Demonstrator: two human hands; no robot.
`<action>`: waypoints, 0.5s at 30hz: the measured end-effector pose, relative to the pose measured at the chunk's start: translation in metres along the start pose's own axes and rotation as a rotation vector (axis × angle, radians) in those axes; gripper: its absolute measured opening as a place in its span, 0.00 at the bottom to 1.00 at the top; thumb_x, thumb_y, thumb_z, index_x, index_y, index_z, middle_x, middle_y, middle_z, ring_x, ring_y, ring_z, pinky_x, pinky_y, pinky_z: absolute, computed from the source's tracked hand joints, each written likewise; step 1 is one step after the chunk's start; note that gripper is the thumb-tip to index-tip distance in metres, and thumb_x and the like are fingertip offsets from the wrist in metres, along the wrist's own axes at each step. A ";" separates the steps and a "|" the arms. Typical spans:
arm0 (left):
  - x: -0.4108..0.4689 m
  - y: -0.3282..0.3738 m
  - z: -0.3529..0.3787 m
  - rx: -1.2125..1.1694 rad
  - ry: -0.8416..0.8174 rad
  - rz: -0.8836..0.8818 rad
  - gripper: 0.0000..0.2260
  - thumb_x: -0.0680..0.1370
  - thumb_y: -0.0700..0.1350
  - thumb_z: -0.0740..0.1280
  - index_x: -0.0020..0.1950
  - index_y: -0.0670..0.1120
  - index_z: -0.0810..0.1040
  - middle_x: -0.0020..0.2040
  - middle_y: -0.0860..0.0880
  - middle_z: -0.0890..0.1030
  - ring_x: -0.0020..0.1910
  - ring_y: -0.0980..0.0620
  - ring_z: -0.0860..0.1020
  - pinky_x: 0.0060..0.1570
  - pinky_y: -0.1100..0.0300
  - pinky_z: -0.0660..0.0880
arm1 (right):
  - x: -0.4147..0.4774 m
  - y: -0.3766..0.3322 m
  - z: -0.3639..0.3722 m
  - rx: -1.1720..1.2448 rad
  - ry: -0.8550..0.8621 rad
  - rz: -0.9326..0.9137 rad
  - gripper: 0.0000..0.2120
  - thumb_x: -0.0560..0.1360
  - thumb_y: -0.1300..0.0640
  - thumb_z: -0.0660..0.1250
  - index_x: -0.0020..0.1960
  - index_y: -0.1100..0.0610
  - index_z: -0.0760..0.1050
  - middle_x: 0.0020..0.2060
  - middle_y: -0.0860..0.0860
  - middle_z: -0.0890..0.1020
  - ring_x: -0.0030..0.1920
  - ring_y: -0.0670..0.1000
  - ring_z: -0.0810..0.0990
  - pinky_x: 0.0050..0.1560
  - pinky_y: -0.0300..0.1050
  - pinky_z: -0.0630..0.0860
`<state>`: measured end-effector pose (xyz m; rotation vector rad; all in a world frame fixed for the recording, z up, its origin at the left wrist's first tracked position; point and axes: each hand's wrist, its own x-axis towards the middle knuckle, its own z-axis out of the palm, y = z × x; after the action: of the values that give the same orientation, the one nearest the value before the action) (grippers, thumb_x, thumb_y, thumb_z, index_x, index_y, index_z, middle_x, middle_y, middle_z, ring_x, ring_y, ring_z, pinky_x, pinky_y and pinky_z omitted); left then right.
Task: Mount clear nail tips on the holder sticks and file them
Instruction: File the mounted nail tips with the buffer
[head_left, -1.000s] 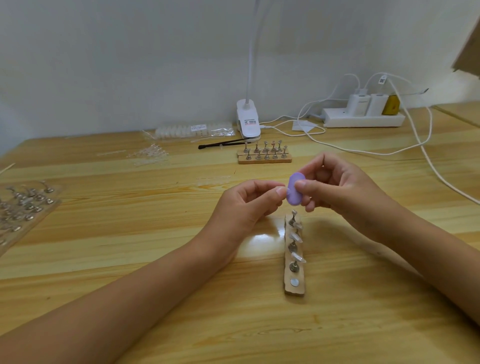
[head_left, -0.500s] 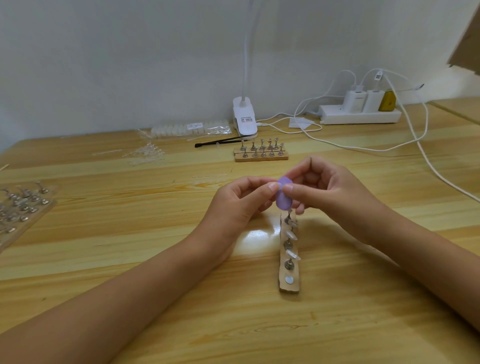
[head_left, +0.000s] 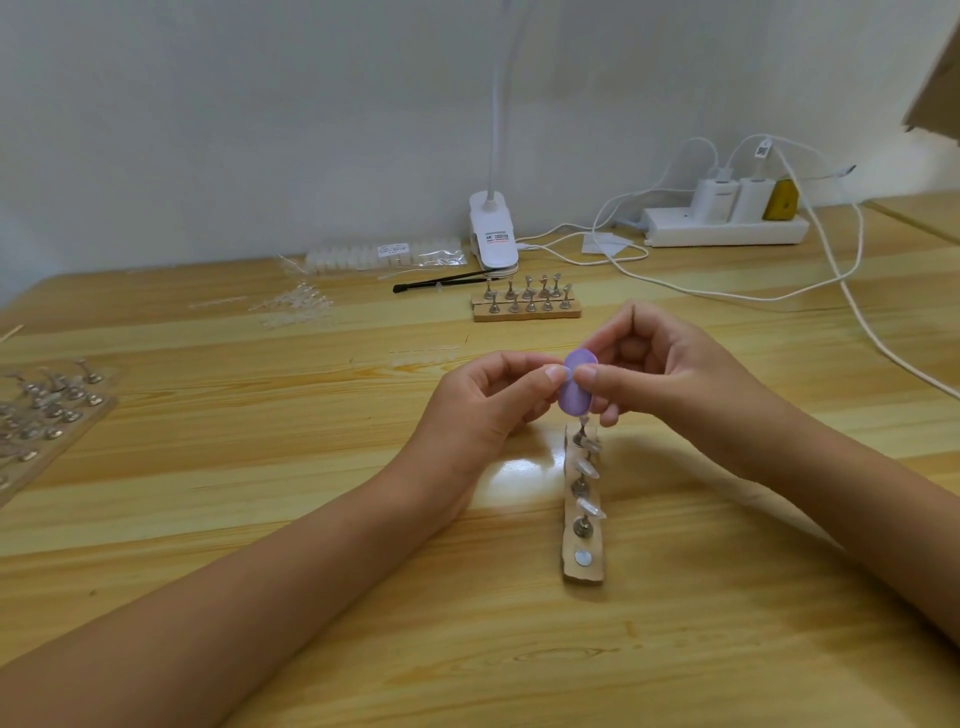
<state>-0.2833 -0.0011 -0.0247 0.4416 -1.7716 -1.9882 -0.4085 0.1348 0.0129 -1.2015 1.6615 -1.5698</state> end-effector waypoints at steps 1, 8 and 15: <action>0.000 0.000 0.000 0.003 0.001 0.002 0.15 0.69 0.51 0.75 0.51 0.46 0.84 0.51 0.43 0.86 0.54 0.47 0.82 0.62 0.52 0.77 | 0.000 -0.001 0.000 -0.012 -0.021 0.007 0.16 0.68 0.55 0.72 0.51 0.61 0.74 0.39 0.53 0.85 0.36 0.47 0.83 0.36 0.37 0.79; 0.000 -0.001 0.001 0.048 -0.009 0.017 0.09 0.70 0.50 0.74 0.49 0.51 0.85 0.48 0.49 0.86 0.51 0.53 0.83 0.57 0.57 0.77 | 0.002 -0.001 -0.004 0.012 0.092 -0.027 0.12 0.70 0.58 0.72 0.50 0.60 0.73 0.38 0.52 0.85 0.36 0.48 0.82 0.36 0.37 0.79; 0.000 -0.001 0.001 0.027 0.000 0.018 0.12 0.67 0.53 0.76 0.48 0.50 0.85 0.49 0.47 0.86 0.52 0.49 0.82 0.59 0.54 0.76 | 0.002 0.002 0.001 0.014 0.107 -0.061 0.10 0.71 0.60 0.72 0.50 0.60 0.73 0.38 0.53 0.85 0.36 0.48 0.83 0.36 0.38 0.78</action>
<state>-0.2837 0.0001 -0.0252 0.4324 -1.7986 -1.9538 -0.4091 0.1329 0.0108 -1.1905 1.6918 -1.7075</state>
